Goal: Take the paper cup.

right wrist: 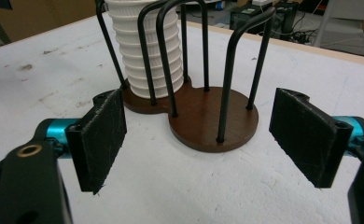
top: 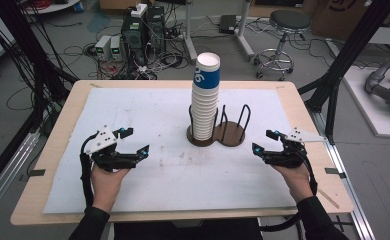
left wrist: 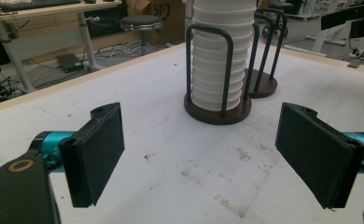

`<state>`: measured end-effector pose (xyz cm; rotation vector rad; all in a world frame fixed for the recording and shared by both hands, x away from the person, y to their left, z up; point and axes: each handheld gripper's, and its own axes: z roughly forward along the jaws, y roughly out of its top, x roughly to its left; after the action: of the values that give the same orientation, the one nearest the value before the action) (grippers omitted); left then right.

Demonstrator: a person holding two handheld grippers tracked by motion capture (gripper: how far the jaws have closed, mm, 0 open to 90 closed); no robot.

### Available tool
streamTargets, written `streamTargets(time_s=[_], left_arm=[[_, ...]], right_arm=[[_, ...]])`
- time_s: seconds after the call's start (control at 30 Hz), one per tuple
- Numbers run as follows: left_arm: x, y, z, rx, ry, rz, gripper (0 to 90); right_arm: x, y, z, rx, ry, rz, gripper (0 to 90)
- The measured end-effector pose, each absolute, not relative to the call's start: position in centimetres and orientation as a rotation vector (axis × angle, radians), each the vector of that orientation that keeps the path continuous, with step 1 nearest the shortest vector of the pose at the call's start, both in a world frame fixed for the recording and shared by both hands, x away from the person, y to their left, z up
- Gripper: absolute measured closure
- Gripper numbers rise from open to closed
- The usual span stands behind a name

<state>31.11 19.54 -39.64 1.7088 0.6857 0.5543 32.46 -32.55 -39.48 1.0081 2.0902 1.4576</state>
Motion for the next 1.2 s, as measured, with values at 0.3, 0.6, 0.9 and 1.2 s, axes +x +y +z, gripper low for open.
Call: streamTargets(time_s=[0.3, 0.6, 0.9, 1.2], left_arm=[[31.4, 19.5, -39.8, 1.696, 0.708, 0.527, 15.5], [31.9, 19.4, -40.1, 1.658, 0.71, 0.503, 14.8], [31.5, 19.7, -40.0, 1.644, 0.702, 0.521, 10.7], [31.3, 20.1, -40.0, 1.632, 0.714, 0.532, 8.4]], right_arm=[[32.2, -33.1, -39.6, 1.016, 2.089, 1.466, 19.0], [31.3, -33.8, -39.2, 1.02, 2.044, 1.468, 19.0], [31.3, -33.2, -38.7, 0.987, 2.046, 1.491, 19.0], [31.6, -32.1, -38.1, 0.944, 2.058, 1.513, 19.0]])
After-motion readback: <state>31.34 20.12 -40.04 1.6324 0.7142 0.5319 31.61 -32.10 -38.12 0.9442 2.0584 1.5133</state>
